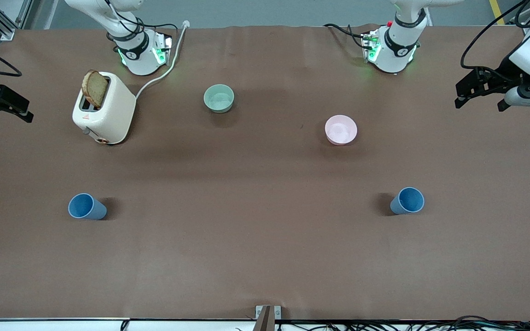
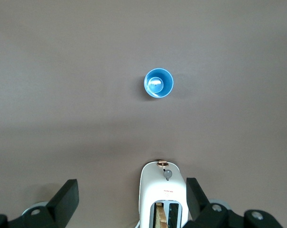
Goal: Stack blue cups with both arms
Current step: 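Reach the left gripper down to the blue cup near the pink bowl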
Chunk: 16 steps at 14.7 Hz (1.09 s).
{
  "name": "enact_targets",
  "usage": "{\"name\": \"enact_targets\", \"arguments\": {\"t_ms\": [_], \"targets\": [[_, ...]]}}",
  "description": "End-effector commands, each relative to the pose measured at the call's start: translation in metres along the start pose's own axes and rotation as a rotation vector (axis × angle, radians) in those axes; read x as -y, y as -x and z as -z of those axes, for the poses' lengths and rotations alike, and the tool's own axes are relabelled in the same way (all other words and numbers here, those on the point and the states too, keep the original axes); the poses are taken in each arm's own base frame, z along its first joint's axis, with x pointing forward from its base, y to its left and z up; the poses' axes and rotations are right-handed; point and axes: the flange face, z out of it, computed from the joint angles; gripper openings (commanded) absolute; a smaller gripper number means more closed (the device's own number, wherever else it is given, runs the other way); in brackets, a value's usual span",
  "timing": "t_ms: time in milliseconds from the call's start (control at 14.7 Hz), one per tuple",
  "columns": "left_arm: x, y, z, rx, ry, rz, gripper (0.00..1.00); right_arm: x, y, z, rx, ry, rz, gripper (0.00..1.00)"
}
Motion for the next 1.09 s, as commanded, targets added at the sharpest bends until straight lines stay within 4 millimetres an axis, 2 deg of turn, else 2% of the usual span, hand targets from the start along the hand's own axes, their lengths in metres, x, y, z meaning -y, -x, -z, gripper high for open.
{"name": "enact_targets", "arguments": {"t_ms": [0,68,136,272,408,544,612,816,1020], "targets": [[0.003,0.0,0.009,0.004,-0.022,-0.003,1.0,-0.002,0.003,-0.003,-0.001,-0.01,0.006,1.0],[0.004,-0.002,0.013,-0.005,-0.035,-0.003,1.0,-0.002,0.003,-0.003,-0.001,-0.01,0.006,1.0],[0.007,-0.009,0.008,0.003,-0.043,-0.003,1.0,-0.002,0.003,-0.003,0.001,-0.01,0.006,1.0],[0.011,-0.036,-0.015,0.027,-0.046,-0.003,1.0,-0.002,0.003,-0.004,0.003,-0.01,0.005,1.0],[0.019,-0.07,-0.067,0.027,-0.044,0.0,1.0,-0.006,0.003,-0.004,0.003,-0.01,0.0,1.0],[0.031,-0.093,-0.129,0.004,-0.037,0.014,1.0,-0.009,0.003,-0.008,0.01,-0.009,-0.006,1.0],[0.034,-0.102,-0.161,-0.005,-0.031,0.016,1.0,-0.009,0.003,-0.009,0.01,-0.009,-0.006,1.0],[0.037,-0.128,-0.24,-0.046,-0.016,0.015,1.0,-0.009,0.003,-0.009,0.012,-0.009,-0.006,1.0],[0.042,-0.135,-0.3,-0.009,-0.006,0.023,1.0,-0.01,0.003,-0.011,0.014,-0.009,-0.009,1.0]]}}
